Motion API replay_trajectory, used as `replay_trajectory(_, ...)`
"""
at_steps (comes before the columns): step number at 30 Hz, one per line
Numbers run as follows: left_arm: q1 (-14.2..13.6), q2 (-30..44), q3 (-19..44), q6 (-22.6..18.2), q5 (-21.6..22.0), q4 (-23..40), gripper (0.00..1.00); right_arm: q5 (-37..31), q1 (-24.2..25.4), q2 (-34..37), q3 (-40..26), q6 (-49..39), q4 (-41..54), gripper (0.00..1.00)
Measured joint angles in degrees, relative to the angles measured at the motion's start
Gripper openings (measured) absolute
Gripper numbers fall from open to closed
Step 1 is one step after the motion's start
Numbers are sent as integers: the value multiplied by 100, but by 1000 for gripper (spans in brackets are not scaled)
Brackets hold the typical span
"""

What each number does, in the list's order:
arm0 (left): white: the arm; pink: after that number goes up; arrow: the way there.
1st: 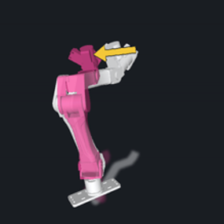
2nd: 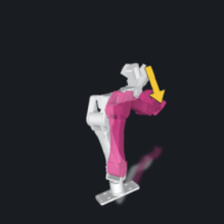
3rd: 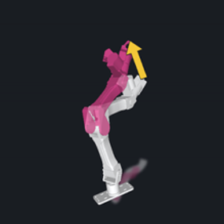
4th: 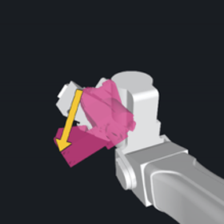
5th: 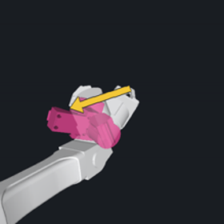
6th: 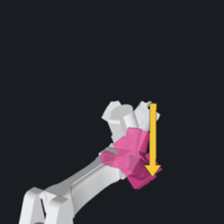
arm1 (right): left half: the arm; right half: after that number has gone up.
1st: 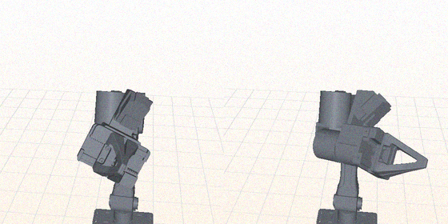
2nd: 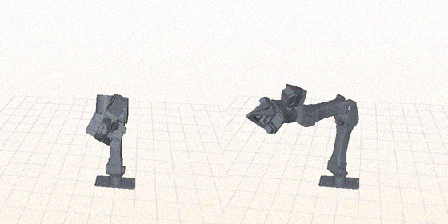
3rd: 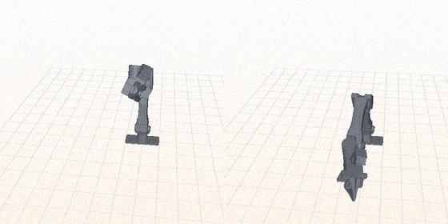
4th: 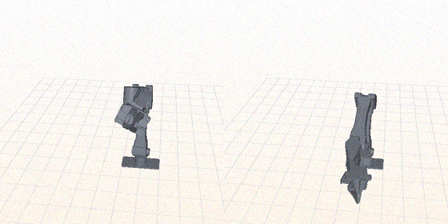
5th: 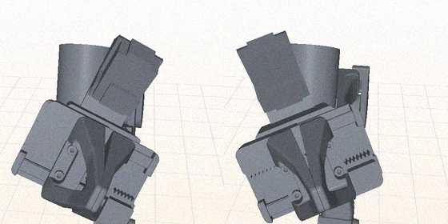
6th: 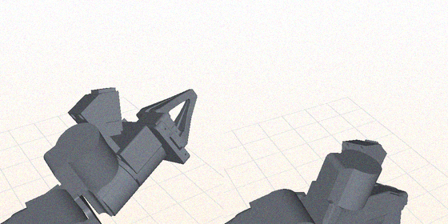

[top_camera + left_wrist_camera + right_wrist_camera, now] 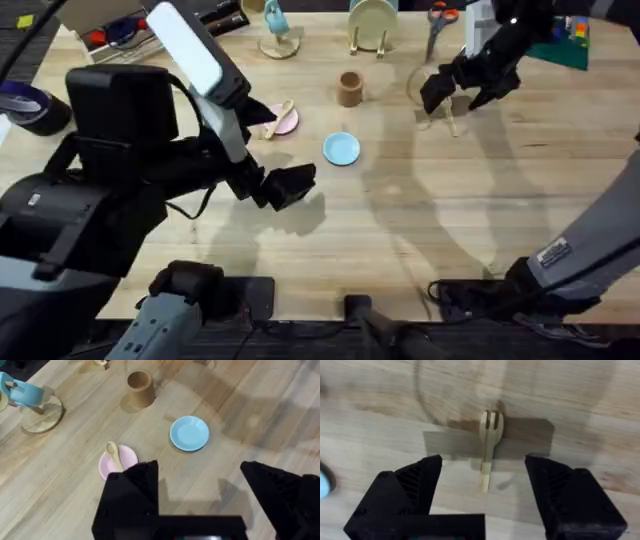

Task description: Pick up a utensil and set it on the pink plate, then put the other utensil in the container.

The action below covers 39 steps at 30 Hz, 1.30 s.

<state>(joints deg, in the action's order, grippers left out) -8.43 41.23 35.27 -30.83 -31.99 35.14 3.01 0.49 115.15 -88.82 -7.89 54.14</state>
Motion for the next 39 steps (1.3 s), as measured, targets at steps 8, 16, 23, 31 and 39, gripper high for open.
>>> replay_trajectory(8,0,2,0,0,0,0,993,-33,0,198,-35,26,-99,990)
replay_trajectory(16,0,2,0,-2,0,0,994,-52,0,223,-66,108,-99,964)
replay_trajectory(23,0,2,0,-2,0,0,994,-84,0,226,-66,143,-103,940)
replay_trajectory(31,0,0,0,-2,0,0,994,-382,-109,254,-68,348,-140,942)
replay_trajectory(39,0,1,0,-2,0,0,994,-538,-236,274,-72,447,-173,959)
